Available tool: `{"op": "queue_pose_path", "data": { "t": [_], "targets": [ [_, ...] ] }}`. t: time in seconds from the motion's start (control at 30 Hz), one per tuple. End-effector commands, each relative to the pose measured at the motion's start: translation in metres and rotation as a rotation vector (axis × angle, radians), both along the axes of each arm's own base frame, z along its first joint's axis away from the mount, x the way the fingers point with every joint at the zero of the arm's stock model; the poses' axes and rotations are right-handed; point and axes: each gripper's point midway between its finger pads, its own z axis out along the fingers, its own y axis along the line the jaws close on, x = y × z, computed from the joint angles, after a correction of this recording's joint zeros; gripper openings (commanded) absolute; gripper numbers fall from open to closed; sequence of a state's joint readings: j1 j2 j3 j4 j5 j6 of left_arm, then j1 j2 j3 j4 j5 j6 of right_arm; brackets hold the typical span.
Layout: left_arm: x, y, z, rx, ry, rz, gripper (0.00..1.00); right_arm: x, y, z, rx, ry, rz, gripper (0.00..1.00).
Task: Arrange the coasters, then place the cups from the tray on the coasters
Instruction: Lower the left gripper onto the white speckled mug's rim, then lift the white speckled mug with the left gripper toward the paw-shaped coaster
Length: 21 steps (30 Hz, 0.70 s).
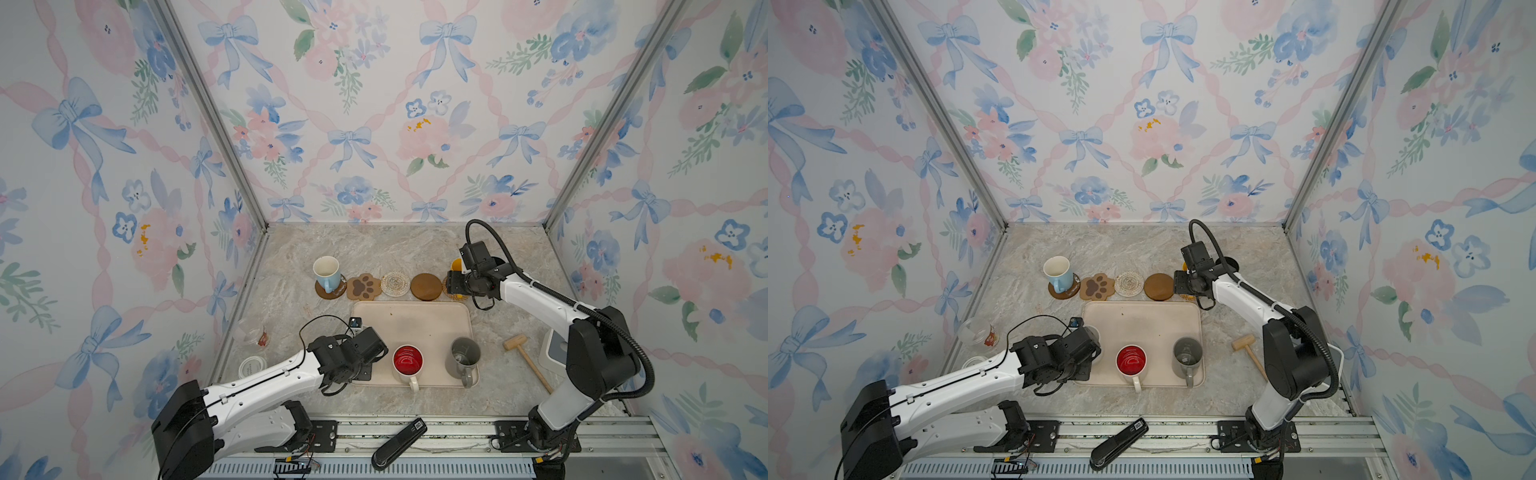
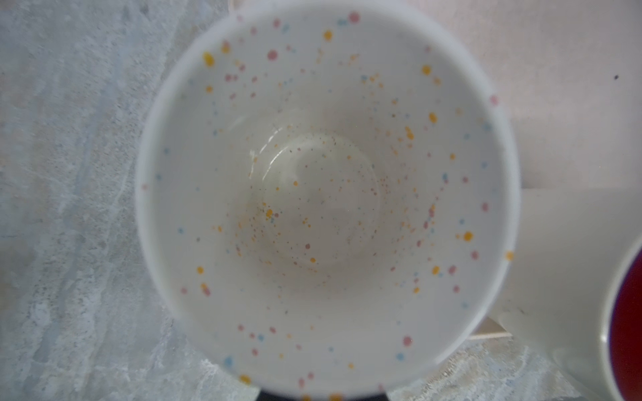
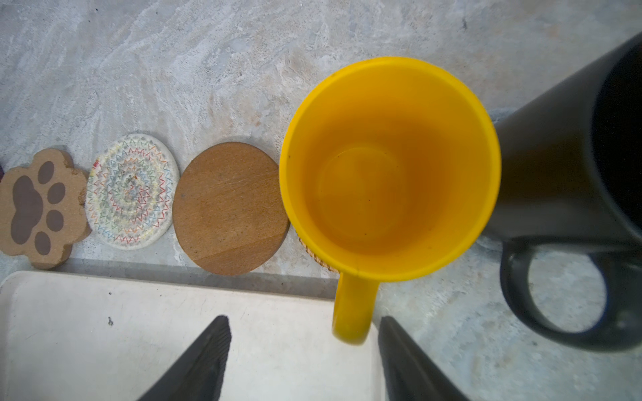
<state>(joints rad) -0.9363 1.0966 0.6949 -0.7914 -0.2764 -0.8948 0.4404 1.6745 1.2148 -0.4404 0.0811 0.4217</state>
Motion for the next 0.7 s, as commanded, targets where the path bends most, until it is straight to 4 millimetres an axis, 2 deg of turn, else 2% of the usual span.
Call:
{"op": "queue_pose_path", "data": {
  "t": [0.0, 0.43, 0.67],
  "targets": [
    [0.028, -0.009, 0.03, -0.005, -0.127, -0.004, 0.0, -0.005, 0.005, 0.0, 0.005, -0.002, 0.028, 0.7],
    [0.059, -0.014, 0.051, -0.028, -0.249, 0.014, 0.0, -0.005, 0.007, 0.0, 0.014, -0.004, 0.032, 0.7],
    [0.086, -0.019, 0.067, -0.059, -0.321, 0.007, 0.0, -0.004, 0.01, 0.003, 0.025, -0.01, 0.039, 0.7]
  ]
}}
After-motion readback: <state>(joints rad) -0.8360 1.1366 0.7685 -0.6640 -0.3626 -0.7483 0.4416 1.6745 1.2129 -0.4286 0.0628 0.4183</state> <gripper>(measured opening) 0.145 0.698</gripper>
